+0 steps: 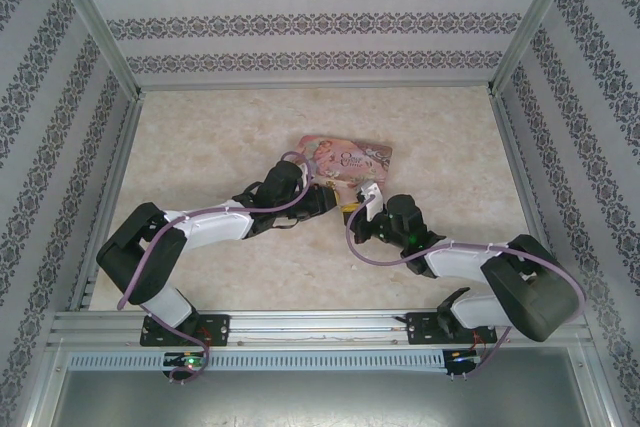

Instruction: Unlock a padlock with a key

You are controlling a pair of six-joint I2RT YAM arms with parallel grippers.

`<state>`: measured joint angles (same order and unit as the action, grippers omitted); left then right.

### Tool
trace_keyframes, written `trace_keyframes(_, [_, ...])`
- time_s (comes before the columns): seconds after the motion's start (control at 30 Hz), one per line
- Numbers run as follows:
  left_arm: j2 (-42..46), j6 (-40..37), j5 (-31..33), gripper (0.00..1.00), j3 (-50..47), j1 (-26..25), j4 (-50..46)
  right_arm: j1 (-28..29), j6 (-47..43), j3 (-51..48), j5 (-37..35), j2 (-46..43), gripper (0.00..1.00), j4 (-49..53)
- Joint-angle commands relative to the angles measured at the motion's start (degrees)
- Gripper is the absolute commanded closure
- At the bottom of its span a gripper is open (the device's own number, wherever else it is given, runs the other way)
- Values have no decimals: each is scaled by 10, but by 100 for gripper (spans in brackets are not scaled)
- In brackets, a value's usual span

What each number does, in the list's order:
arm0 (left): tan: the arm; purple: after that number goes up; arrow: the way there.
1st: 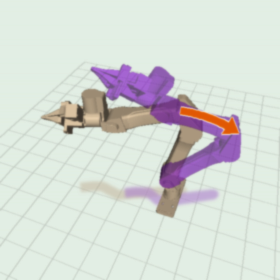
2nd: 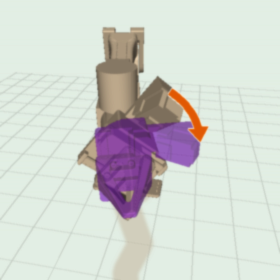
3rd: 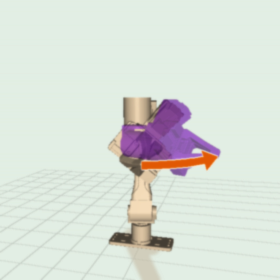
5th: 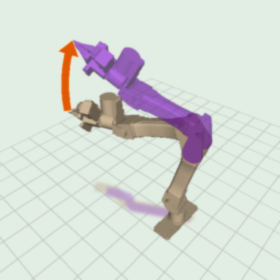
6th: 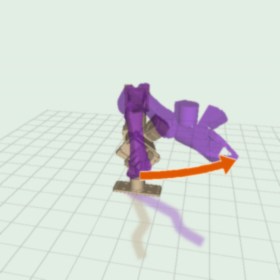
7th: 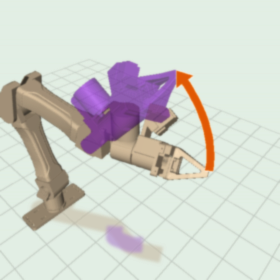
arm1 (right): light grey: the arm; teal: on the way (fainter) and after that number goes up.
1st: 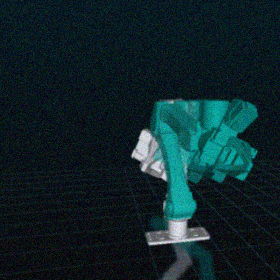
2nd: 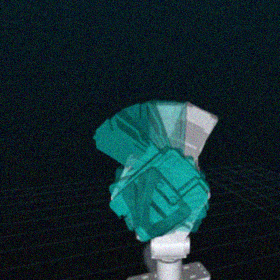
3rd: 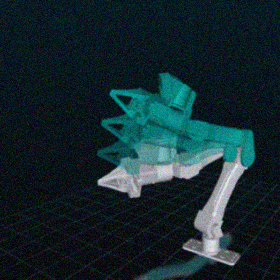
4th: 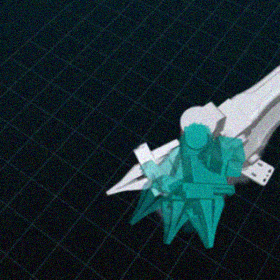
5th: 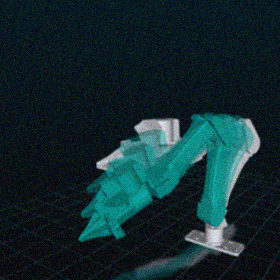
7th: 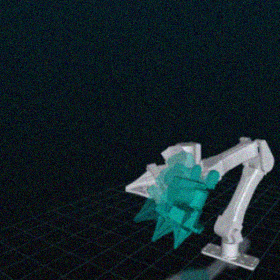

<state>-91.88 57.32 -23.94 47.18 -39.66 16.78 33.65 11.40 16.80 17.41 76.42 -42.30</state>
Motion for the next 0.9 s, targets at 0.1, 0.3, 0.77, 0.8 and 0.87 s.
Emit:
trace_keyframes(0.1, [21,10,-41,83,10,-5,34,-11,12,25,28,14,100,-82])
trace_keyframes(0.3, [24,9,-40,83,7,-5,33,-16,17,53,45,25,100,-90])
trace_keyframes(0.77, [27,2,-50,83,2,-5,22,-23,35,103,108,66,100,-119])
trace_keyframes(0.8, [28,2,-51,83,1,-5,21,-24,34,107,110,68,100,-119])
trace_keyframes(0.87, [30,2,-51,83,-2,-5,21,-25,31,116,114,70,100,-119])
